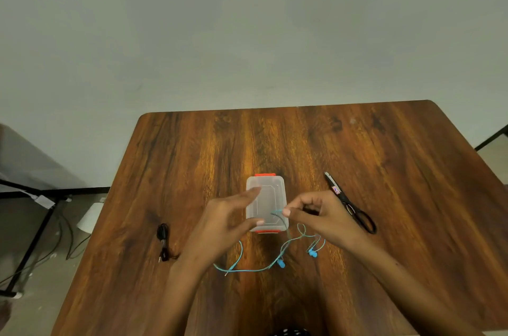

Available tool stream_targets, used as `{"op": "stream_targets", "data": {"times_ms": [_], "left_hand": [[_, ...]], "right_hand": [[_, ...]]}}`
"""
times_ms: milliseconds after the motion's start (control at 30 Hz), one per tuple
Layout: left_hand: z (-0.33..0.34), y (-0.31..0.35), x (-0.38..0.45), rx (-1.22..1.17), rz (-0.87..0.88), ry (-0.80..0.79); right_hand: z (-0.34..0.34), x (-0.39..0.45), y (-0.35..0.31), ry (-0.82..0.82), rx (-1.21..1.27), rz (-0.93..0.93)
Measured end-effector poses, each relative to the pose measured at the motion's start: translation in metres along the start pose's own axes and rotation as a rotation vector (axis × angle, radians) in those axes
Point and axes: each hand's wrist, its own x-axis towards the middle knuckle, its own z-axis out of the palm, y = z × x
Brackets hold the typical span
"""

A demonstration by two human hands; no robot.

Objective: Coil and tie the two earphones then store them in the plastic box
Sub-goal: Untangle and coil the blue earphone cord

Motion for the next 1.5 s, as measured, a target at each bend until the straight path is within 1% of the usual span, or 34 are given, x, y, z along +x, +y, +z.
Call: {"op": "stream_targets", "data": {"times_ms": [67, 233, 300, 433, 567, 767, 933, 1067, 1167, 1233, 1300, 1367, 1433, 1500], "left_hand": [[0.010, 0.013, 0.006, -0.095, 0.020, -0.007], [0.008, 0.013, 0.012, -0.161, 0.049, 0.053], [0.002, 0.009, 0.013, -0.130, 0.062, 0.057], [-0.007, -0.003, 0.009, -0.071, 0.055, 0.083], [-0.006, -0.007, 0.007, -0.043, 0.055, 0.089], [-0.008, -0.006, 0.004, -0.032, 0.075, 0.122], [-0.011, -0.009, 0.003, -0.002, 0.088, 0.122], [-0.014, -0.009, 0.001, 0.003, 0.088, 0.120], [-0.017, -0.011, -0.003, -0.013, 0.054, 0.121], [-0.016, -0.013, -0.003, -0.052, -0.010, 0.080], [-0.010, -0.007, 0.000, -0.130, -0.089, -0.024], [0.000, 0.004, 0.004, -0.215, -0.113, -0.112], [0.008, 0.014, 0.009, -0.285, -0.119, -0.117], [0.010, 0.018, 0.013, -0.326, -0.148, -0.074]], "right_hand": [[0.008, 0.004, -0.008, -0.032, 0.007, -0.018], [0.006, 0.010, -0.018, -0.075, 0.047, -0.023], [0.001, 0.009, -0.017, -0.104, 0.058, -0.007], [-0.015, 0.006, -0.007, -0.097, 0.030, 0.027], [-0.022, 0.002, -0.001, -0.116, 0.061, 0.041], [-0.027, -0.001, 0.001, -0.086, 0.135, 0.013], [-0.031, -0.002, 0.002, -0.106, 0.144, 0.077], [-0.030, -0.003, -0.004, -0.033, 0.167, 0.073], [-0.027, -0.003, -0.005, -0.007, 0.143, 0.053], [-0.021, -0.002, -0.006, -0.011, 0.116, 0.043], [-0.013, 0.000, -0.008, -0.020, 0.115, 0.022], [-0.002, 0.002, -0.013, -0.032, 0.127, 0.013], [0.006, 0.005, -0.016, -0.057, 0.127, 0.009], [0.010, 0.007, -0.017, -0.047, 0.120, 0.004]]}}
